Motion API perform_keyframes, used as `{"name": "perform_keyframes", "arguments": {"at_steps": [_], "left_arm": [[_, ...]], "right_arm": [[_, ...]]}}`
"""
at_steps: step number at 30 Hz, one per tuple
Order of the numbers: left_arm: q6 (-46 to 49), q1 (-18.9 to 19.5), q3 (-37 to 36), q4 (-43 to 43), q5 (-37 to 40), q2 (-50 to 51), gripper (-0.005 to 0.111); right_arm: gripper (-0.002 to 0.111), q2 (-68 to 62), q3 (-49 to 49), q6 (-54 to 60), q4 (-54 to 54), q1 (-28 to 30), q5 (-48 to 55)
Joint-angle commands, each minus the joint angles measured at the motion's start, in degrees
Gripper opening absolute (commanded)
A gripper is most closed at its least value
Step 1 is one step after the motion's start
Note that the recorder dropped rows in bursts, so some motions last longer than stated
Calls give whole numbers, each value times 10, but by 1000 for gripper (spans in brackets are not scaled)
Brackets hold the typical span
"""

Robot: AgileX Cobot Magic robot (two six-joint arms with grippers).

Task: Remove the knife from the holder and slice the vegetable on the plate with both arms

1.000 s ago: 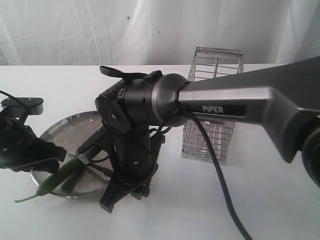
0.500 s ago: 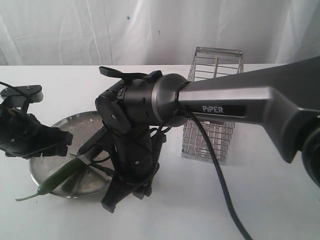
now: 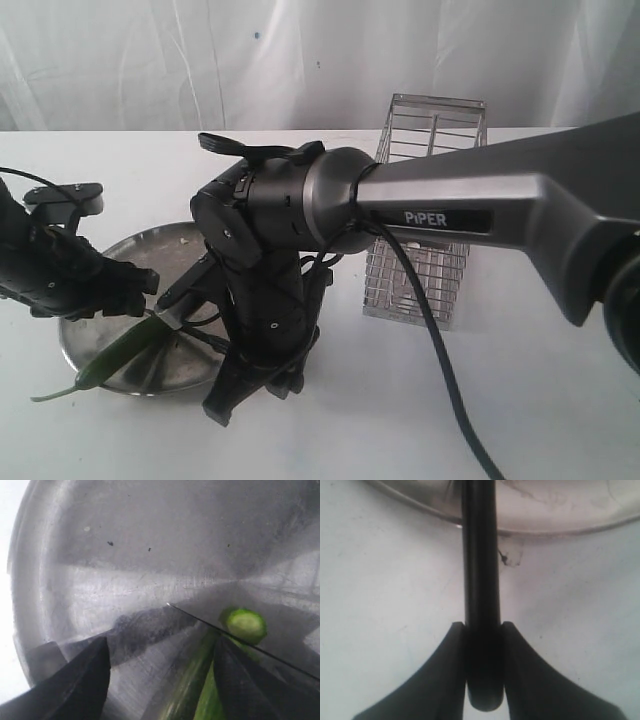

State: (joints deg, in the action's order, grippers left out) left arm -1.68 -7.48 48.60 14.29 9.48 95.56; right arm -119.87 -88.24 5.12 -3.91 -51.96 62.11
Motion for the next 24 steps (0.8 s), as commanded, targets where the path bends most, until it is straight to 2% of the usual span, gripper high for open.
{"name": "perform_keyframes", "arguments": {"at_steps": [1, 9, 18, 24], "left_arm": [[2, 0, 2, 8, -11, 4, 64], [2, 0, 2, 8, -27, 11, 64], [4, 0, 2, 6, -17, 95, 64], [4, 0, 2, 6, -18, 52, 64]], "right_arm": [[0, 1, 3, -3, -5, 0, 9], [0, 1, 3, -3, -5, 0, 10], [0, 1, 3, -3, -5, 0, 20], [0, 1, 3, -3, -5, 0, 20]]}}
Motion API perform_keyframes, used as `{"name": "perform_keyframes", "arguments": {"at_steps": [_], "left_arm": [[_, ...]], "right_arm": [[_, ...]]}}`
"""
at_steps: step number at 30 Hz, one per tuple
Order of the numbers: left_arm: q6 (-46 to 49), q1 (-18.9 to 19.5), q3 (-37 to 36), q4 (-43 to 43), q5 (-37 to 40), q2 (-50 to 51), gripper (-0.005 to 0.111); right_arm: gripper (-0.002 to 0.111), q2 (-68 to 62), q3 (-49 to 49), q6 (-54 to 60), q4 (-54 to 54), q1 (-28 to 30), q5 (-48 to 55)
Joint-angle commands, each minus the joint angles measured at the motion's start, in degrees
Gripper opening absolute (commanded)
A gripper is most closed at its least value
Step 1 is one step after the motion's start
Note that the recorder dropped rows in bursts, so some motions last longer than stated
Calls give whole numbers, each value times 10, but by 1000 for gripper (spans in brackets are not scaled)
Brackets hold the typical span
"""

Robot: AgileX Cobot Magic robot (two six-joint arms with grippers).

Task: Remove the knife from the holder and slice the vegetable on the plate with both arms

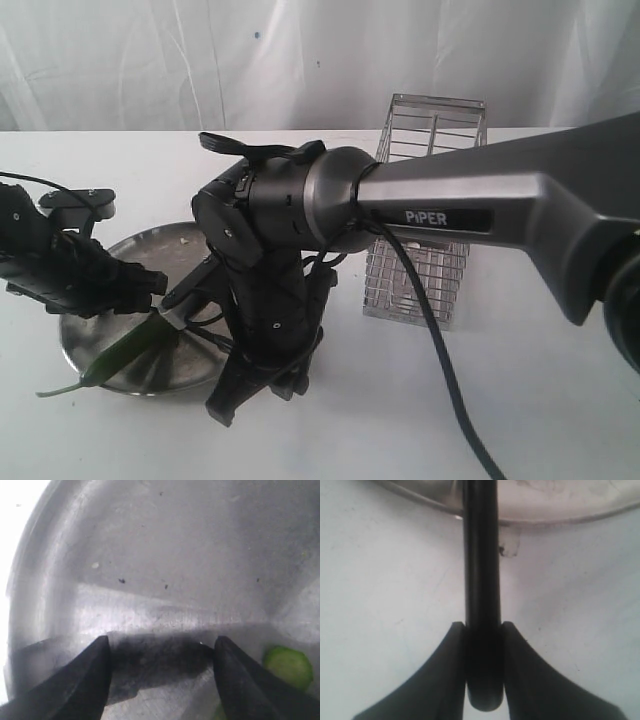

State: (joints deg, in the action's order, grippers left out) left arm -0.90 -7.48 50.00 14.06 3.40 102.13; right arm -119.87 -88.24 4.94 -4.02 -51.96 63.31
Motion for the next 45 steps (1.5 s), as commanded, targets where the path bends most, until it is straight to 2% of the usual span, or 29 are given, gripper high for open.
{"name": "perform_keyframes", "arguments": {"at_steps": [1, 6, 16, 24, 32, 41, 45], "left_arm": [[-4, 0, -12, 9, 41, -23, 64], [-4, 0, -12, 9, 37, -67, 64], [-8, -2, -12, 20, 19, -70, 64], [-6, -40, -12, 20, -20, -22, 64], [-3, -43, -12, 4, 41, 24, 64], [-3, -41, -12, -12, 55, -59, 64], [-3, -38, -12, -35, 89, -102, 64]], "right_arm": [[0, 1, 3, -1, -4, 0, 8], [0, 1, 3, -1, -4, 0, 6], [0, 1, 3, -1, -4, 0, 6], [0, 1, 3, -1, -3, 0, 7], [0, 1, 3, -1, -3, 0, 9], [0, 1, 3, -2, -2, 0, 23], [0, 1, 3, -2, -4, 0, 23]]}}
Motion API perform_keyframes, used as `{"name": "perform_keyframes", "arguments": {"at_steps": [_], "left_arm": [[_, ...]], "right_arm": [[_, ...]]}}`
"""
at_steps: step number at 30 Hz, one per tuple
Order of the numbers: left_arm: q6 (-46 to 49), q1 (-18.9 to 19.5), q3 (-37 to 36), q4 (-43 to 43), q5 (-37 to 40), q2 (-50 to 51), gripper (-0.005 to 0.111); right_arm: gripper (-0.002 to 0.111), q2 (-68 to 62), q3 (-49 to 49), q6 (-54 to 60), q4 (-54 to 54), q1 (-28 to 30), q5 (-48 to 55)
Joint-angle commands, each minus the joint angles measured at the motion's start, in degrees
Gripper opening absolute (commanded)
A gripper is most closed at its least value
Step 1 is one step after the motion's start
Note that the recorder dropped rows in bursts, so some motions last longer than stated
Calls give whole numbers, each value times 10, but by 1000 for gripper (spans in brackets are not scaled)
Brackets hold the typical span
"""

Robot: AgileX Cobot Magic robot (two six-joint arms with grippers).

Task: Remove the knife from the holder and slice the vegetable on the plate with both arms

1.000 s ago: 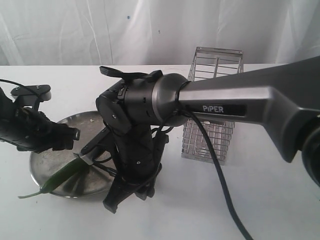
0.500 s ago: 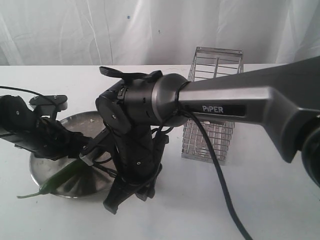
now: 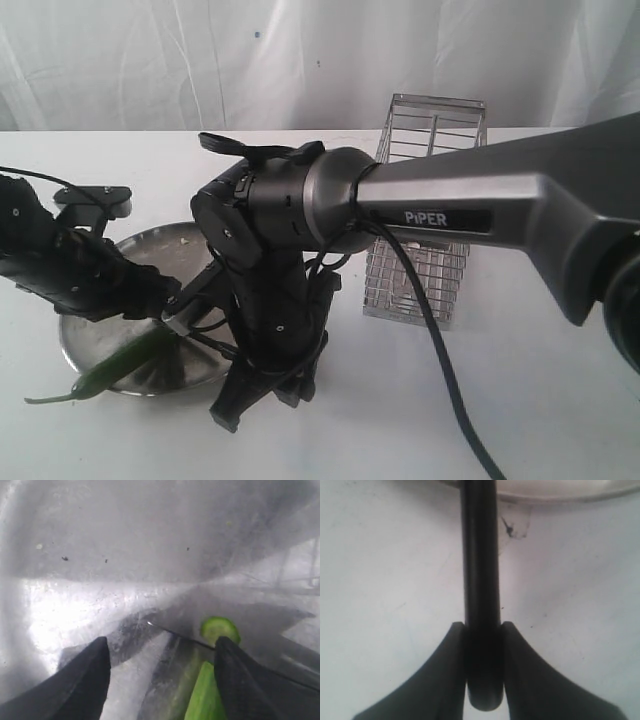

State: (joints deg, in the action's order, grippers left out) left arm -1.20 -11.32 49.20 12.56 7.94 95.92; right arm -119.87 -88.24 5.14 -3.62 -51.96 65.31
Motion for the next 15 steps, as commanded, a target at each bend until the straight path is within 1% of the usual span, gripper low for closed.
{"name": "perform_keyframes", "arguments": {"at_steps": [1, 9, 12, 15], "left_arm": [[0, 0, -4, -33, 59, -47, 64], [1, 0, -4, -50, 140, -80, 64], [1, 0, -5, -52, 146, -83, 64], [1, 0, -5, -52, 142, -89, 64]], "right_arm": [[0, 1, 3, -5, -8, 0, 3], [0, 1, 3, -14, -19, 0, 3], [0, 1, 3, -37, -66, 0, 3], [0, 4, 3, -56, -80, 0, -2]]}}
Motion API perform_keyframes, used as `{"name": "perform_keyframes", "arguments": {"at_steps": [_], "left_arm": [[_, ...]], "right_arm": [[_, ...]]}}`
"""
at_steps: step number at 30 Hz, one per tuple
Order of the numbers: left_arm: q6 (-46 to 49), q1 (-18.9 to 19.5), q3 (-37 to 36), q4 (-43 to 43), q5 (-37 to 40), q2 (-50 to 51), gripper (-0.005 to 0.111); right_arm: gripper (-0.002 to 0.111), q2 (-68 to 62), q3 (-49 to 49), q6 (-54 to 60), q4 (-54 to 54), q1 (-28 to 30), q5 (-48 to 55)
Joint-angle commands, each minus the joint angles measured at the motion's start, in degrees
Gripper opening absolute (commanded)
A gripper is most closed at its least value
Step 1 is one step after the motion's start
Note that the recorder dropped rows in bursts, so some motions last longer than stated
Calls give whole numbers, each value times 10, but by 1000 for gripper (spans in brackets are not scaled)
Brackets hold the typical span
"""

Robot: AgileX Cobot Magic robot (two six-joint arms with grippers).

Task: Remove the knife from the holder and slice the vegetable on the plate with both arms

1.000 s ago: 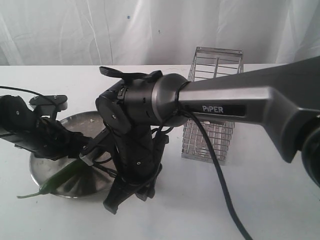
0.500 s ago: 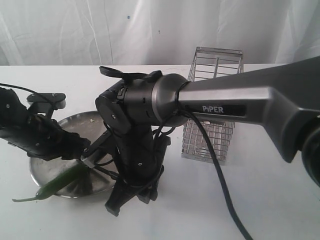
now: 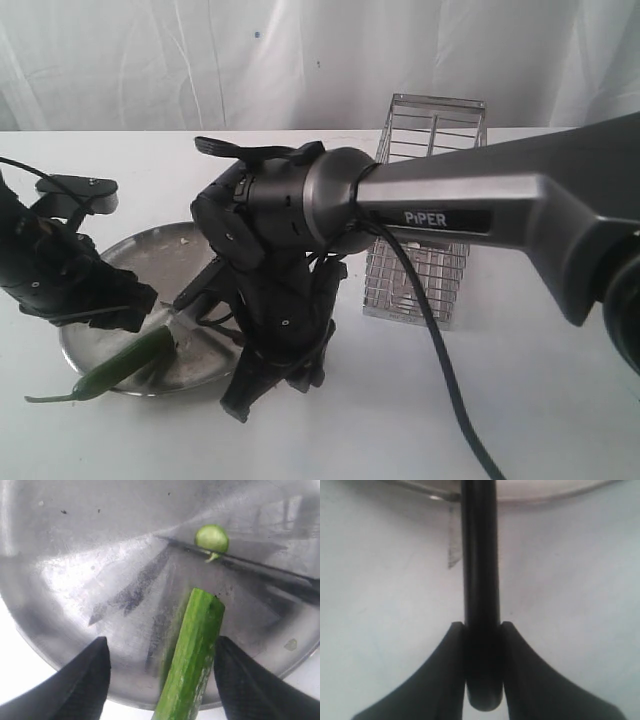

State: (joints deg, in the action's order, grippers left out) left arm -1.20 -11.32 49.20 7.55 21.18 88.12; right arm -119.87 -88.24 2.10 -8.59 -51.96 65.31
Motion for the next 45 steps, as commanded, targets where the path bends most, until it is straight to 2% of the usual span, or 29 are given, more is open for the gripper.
{"name": "perform_keyframes", "arguments": {"at_steps": [1, 11, 18, 30, 45], "left_arm": [[1, 0, -5, -2, 9, -14, 64], [0, -1, -5, 0, 13, -15, 64], [1, -2, -5, 0, 19, -15, 64], [1, -2, -5, 5, 14, -15, 64], [1, -2, -5, 9, 13, -15, 64]], "right_arm": [[0, 6, 3, -25, -25, 0, -9], [0, 42, 3, -84, -6, 0, -85], [0, 48, 23, -62, 101, -4, -62], [0, 114, 150, -128, 103, -35, -147], [0, 123, 157, -141, 157, -47, -183]]}}
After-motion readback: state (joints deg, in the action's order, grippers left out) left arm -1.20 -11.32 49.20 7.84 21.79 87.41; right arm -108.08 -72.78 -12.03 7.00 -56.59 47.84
